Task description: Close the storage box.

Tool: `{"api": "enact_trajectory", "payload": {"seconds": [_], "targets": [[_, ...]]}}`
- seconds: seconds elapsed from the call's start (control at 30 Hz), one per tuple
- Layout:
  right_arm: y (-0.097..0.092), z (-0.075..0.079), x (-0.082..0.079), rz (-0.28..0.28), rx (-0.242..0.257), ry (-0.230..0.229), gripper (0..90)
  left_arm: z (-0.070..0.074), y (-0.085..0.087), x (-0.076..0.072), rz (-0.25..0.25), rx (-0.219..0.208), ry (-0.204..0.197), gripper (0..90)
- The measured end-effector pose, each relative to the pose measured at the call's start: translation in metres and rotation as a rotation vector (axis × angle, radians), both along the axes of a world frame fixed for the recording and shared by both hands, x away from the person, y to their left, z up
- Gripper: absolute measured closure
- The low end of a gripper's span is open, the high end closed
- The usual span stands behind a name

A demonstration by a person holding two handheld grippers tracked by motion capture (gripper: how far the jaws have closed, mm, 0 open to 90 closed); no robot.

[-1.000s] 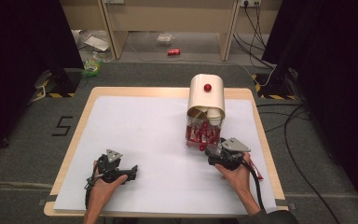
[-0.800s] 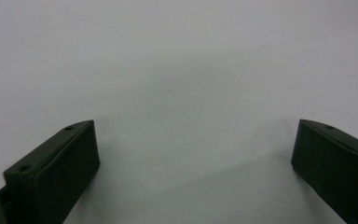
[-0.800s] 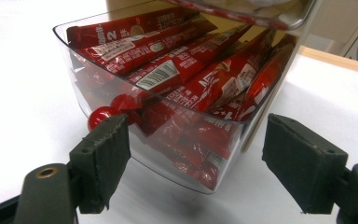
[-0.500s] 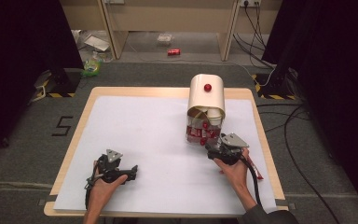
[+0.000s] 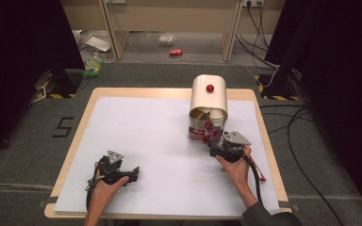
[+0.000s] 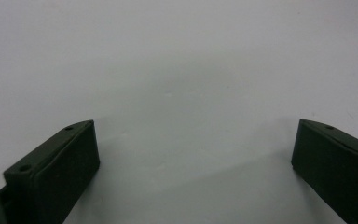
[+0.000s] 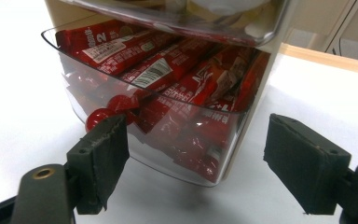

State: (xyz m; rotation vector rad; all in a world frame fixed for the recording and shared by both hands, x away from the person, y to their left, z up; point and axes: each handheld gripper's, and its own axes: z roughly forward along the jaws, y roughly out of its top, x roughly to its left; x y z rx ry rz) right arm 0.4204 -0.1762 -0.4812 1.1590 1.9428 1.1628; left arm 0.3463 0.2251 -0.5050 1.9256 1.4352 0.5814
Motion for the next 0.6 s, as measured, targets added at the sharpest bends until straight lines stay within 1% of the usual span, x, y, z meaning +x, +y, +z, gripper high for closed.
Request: {"api": "enact_trajectory", "payload": {"seconds": [0.23, 0.47, 0.5, 0.57, 0.6], "targets": [[-0.0005, -0.0011, 0.004, -0.013, 0.024, 0.008, 22.4, 0.0, 0.0001, 0.0, 0.0, 0.0, 0.0, 0.0], [0.0, 0.0017, 0.007, -0.013, 0.001, 0.011, 19.2, 0.0, 0.0001, 0.0001, 0.0, 0.0, 0.0, 0.0], [0.0001, 0.0022, 0.007, -0.015, 0.004, 0.018, 19.0, 0.0, 0.0, 0.0001, 0.0, 0.0, 0.0, 0.0], [0.0003, 0.0024, 0.0072, -0.018, 0.008, 0.017, 18.8, 0.0, -0.0001, 0.0, 0.001, -0.001, 0.0, 0.0], [0.0004, 0.0028, 0.0072, -0.018, 0.002, 0.016, 18.5, 0.0, 0.0001, 0.0, 0.0, 0.0, 0.0, 0.0]]}}
